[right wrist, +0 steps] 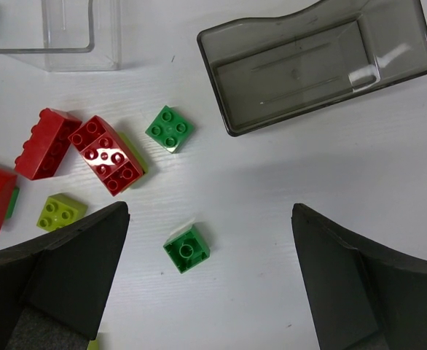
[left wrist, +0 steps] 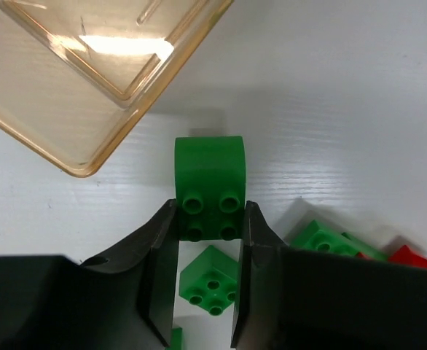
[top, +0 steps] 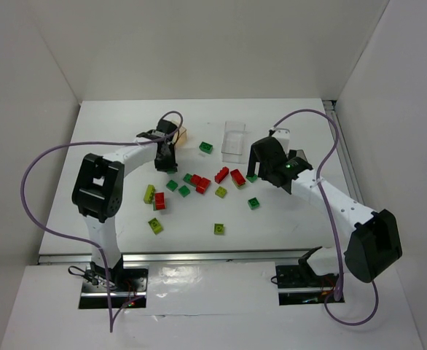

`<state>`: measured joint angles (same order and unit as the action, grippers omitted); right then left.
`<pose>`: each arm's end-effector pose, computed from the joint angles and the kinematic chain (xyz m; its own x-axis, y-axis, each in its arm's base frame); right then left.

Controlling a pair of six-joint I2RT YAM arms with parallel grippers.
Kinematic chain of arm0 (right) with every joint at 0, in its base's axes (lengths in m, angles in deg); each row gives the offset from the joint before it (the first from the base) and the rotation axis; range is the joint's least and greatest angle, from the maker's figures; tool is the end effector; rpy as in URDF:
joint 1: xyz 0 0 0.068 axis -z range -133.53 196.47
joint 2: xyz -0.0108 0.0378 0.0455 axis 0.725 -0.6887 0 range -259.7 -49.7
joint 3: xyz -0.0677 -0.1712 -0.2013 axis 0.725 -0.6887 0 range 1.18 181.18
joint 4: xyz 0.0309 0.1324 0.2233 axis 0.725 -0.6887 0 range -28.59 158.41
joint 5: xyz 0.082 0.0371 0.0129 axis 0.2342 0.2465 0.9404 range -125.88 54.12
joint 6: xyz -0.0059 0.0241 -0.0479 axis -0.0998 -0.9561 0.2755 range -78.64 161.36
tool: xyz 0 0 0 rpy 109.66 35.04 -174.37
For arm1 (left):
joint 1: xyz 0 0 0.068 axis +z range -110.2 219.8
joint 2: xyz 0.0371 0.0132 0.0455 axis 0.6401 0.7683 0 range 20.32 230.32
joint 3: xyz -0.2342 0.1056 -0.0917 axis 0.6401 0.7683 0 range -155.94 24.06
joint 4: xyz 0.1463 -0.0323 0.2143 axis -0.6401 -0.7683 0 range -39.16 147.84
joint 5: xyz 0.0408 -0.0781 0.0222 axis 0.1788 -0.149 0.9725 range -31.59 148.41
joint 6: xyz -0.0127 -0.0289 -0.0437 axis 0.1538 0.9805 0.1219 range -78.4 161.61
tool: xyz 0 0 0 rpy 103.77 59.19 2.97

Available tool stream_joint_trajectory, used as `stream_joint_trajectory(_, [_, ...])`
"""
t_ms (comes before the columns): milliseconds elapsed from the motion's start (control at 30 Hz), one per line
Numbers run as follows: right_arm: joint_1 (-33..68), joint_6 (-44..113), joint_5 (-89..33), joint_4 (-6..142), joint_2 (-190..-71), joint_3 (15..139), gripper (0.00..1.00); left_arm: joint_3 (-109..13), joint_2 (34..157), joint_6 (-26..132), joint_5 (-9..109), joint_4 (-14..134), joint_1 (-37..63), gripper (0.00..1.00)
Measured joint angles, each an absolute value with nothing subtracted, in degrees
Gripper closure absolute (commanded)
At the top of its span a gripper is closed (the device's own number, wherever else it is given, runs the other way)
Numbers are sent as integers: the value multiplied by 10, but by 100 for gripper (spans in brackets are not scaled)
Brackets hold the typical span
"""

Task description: Sort the legos into containers by color

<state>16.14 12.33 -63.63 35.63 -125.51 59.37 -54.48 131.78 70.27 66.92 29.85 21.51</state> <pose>0.2451 0.1241 0.2712 -0.6739 0.1033 -0.7315 0.1559 0.9878 -0.0042 0.3891 -0.1230 0.1811 -0.8441 -0.2207 -0.4887 -0.1856 0.9753 -0.1198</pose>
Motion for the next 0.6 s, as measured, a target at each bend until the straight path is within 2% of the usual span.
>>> stream_joint_trajectory(367, [161,123,-636,349,-1266,601,0,-709,1316,702,666,227,256,82])
stream_joint_trajectory(433, [161,123,-635,348,-1269,602,0,-747,1324,702,671,217,269,79])
stream_joint_trajectory(500, [161,123,-635,345,-1270,602,0,-780,1339,702,674,213,277,71])
stream_joint_trajectory(533, [161,123,-635,344,-1270,602,0,-797,1351,703,677,211,280,47])
stream_joint_trajectory(567, [161,123,-635,344,-1270,602,0,-808,1361,700,681,209,281,37])
stream_joint_trajectory(600, [161,123,-635,343,-1270,603,0,-817,1373,699,686,205,280,34])
